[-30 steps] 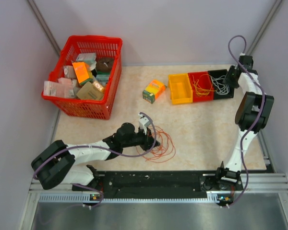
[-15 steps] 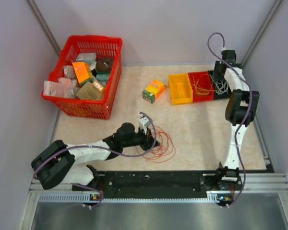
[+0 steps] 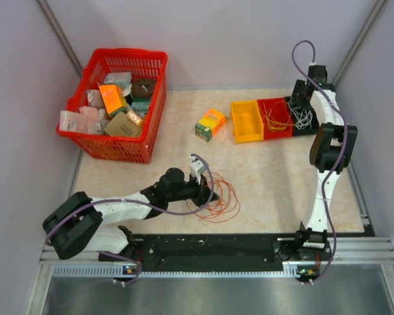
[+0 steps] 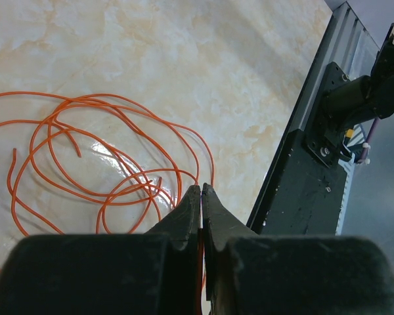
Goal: Untangle the cables
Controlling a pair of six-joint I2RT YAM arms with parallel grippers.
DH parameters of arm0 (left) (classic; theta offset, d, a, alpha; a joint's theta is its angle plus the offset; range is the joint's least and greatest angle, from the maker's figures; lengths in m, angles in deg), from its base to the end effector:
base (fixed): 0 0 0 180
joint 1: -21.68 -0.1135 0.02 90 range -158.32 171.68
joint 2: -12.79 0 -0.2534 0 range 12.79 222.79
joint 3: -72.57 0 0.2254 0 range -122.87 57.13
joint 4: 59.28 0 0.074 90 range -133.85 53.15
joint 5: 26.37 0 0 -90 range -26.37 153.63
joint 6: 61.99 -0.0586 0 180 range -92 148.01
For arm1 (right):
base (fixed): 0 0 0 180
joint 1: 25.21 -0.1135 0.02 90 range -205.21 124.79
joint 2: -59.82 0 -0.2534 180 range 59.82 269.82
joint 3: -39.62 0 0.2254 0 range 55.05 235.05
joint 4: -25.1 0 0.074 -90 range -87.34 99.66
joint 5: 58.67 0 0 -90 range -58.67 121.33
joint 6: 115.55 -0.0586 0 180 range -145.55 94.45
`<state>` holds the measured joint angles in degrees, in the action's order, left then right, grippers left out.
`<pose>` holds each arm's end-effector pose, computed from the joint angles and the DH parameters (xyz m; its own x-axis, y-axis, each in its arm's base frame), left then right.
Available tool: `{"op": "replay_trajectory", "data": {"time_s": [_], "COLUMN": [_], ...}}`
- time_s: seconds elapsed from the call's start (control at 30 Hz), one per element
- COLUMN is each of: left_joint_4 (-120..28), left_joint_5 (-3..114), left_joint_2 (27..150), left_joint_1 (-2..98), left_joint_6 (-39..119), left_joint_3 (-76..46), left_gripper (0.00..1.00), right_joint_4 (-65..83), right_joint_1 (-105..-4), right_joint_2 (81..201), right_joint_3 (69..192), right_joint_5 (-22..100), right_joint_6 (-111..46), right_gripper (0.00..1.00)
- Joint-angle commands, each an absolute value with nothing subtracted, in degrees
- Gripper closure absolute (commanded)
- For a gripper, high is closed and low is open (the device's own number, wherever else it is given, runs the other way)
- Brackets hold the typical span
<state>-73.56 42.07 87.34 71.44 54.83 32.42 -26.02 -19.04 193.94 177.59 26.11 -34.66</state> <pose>0.1510 -0.2117 0.1862 -0.6192 0.0821 -0.7809 0.7322 0.4196 -0.5365 0.5076 -0.0602 0.2133 -0.6944 0.2337 -0.6806 0.2819 0.9585 0.0414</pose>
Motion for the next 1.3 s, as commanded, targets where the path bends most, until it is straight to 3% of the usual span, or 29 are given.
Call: {"op": "replay_trajectory", "data": {"time_s": [0.0,0.17,0.27,0.4,0.8,0.87,0.93,1.0,1.13,1.27], "left_joint_4": [-75.9,-76.9,-77.2,-77.2,-77.1,-77.1,-77.0,-77.0,-77.1,-77.3], "left_joint_5": [40.8,40.6,39.9,39.6,39.6,39.6,39.5,39.5,39.6,39.6], "left_joint_2": [87.0,86.4,86.4,86.6,87.2,87.4,87.5,87.4,87.6,87.5], "left_joint_1": [71.6,71.6,71.6,71.6,71.6,71.6,71.6,71.6,71.6,71.6], "left_joint_6": [53.8,53.7,53.6,53.5,53.5,53.6,53.6,53.6,53.7,53.7], "left_joint_3": [31.5,32.3,32.3,32.3,31.9,31.9,31.7,31.8,31.7,32.0], "left_gripper": [0.96,0.86,0.81,0.86,0.9,0.9,0.9,0.9,0.9,0.91], "right_joint_4": [-26.2,-24.4,-24.1,-24.1,-20.5,-19.2,-18.9,-18.4,-17.5,-16.7], "right_joint_1": [-13.9,-10.2,-9.2,-6.9,-5.4,-5.4,-5.4,-5.3,-5.4,-6.6], "right_joint_2": [186.0,187.9,188.0,188.6,201.7,203.2,204.4,204.0,200.7,196.1], "right_joint_3": [176.4,178.5,178.9,177.0,185.4,186.4,187.8,187.7,184.9,181.8], "right_joint_5": [28.8,37.6,36.0,33.0,42.0,41.4,41.3,41.3,39.3,35.1], "right_joint_6": [-44.9,-50.2,-51.3,-59.5,-69.8,-70.2,-70.2,-69.2,-65.4,-58.3], "right_gripper": [0.33,0.32,0.32,0.44,0.48,0.56,0.74,0.86,1.0,1.0]}}
